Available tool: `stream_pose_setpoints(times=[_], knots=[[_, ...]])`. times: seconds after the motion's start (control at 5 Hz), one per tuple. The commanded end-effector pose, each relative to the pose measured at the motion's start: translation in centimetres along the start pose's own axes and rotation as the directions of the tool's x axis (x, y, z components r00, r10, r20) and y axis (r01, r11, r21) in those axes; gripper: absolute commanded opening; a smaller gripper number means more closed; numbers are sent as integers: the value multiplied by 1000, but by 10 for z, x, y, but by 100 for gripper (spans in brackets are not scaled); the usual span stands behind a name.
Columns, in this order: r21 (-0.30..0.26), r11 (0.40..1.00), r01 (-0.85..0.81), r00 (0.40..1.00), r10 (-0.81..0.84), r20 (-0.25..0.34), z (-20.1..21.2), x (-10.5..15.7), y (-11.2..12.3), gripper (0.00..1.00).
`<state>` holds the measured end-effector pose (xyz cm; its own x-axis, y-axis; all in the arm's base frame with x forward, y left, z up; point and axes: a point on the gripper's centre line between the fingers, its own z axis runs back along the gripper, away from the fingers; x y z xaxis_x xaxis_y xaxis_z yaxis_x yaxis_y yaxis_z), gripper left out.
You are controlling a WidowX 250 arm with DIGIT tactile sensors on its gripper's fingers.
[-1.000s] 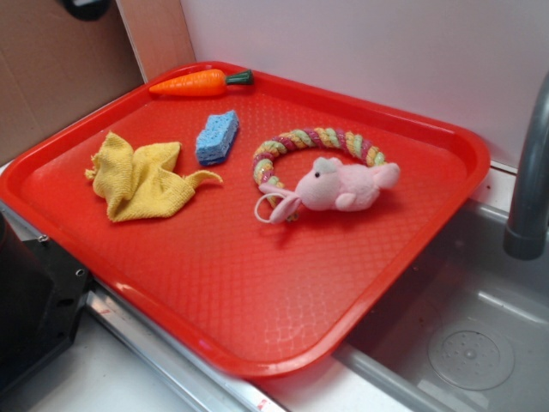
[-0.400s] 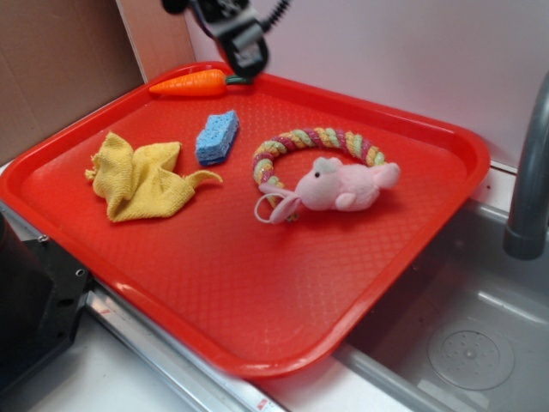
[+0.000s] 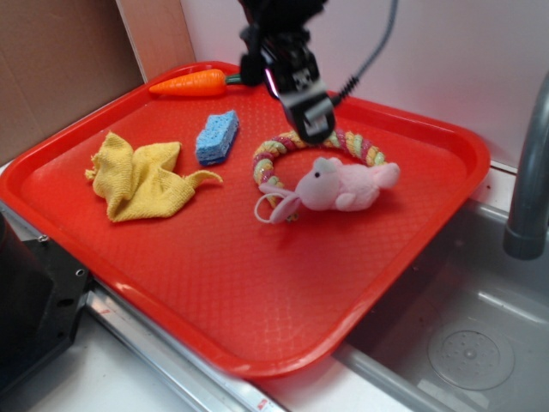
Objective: Grab the pink bunny.
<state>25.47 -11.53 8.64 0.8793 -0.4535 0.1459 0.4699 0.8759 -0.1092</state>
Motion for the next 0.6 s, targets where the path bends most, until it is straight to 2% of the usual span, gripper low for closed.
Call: stream_pose_setpoints(times=[0.0,0.2,0.4], knots=[[33,997,71,995,-69,-77,-42,16,-13,100],[57,996,71,989,-63,-132,-59,11,-12,49],[59,997,50,989,-41,-143,-56,10,-12,0]])
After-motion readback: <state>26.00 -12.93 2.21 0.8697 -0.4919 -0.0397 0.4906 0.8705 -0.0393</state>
